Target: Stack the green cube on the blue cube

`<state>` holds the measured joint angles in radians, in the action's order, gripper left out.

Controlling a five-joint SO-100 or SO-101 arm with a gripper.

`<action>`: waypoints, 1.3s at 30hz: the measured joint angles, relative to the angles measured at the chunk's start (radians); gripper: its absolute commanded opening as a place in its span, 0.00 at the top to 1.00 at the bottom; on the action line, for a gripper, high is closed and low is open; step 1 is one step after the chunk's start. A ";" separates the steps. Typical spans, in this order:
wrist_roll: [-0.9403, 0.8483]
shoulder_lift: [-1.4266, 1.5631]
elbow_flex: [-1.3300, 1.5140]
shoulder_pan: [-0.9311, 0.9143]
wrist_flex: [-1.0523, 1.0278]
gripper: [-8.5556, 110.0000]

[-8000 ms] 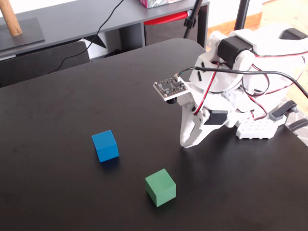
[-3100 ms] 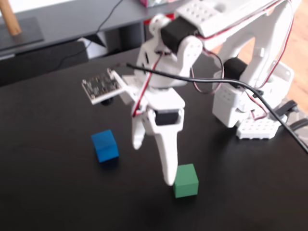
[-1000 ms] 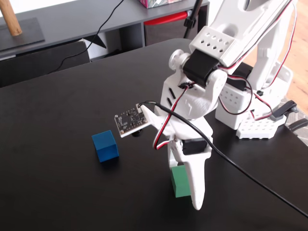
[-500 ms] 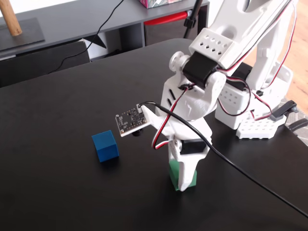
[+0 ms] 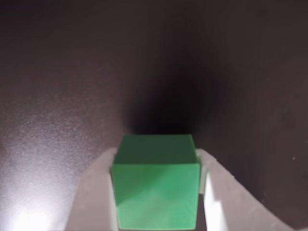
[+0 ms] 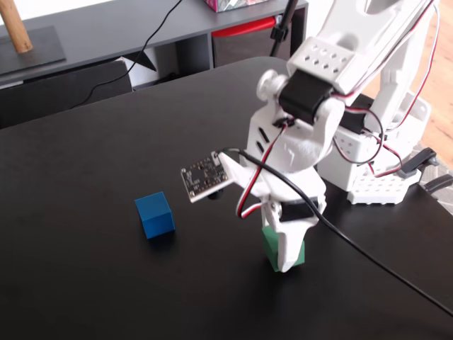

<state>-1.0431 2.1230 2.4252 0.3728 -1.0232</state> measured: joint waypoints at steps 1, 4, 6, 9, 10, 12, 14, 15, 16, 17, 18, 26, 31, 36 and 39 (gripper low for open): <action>-0.002 0.002 -0.029 0.000 -0.025 0.87; -0.021 0.002 -0.138 -0.020 -0.107 0.87; -0.041 0.002 -0.229 -0.037 -0.164 0.87; -0.086 -0.032 -0.380 -0.072 -0.232 0.87; -0.106 -0.055 -0.433 -0.087 -0.250 0.87; -0.141 -0.107 -0.535 -0.121 -0.284 0.87; -0.172 -0.169 -0.638 -0.156 -0.307 0.87; -0.187 -0.201 -0.686 -0.175 -0.314 0.87; -0.201 -0.232 -0.732 -0.193 -0.321 0.87; -0.216 -0.264 -0.776 -0.210 -0.325 0.87; -0.230 -0.296 -0.816 -0.229 -0.325 0.87; -0.348 -0.485 -0.997 -0.382 -0.325 0.87; -0.410 -0.537 -1.028 -0.457 -0.318 0.87; -0.463 -0.571 -1.028 -0.515 -0.318 0.87; -0.492 -0.584 -1.025 -0.548 -0.314 0.87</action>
<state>-1.5355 1.5386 1.4005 -0.1749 -1.3376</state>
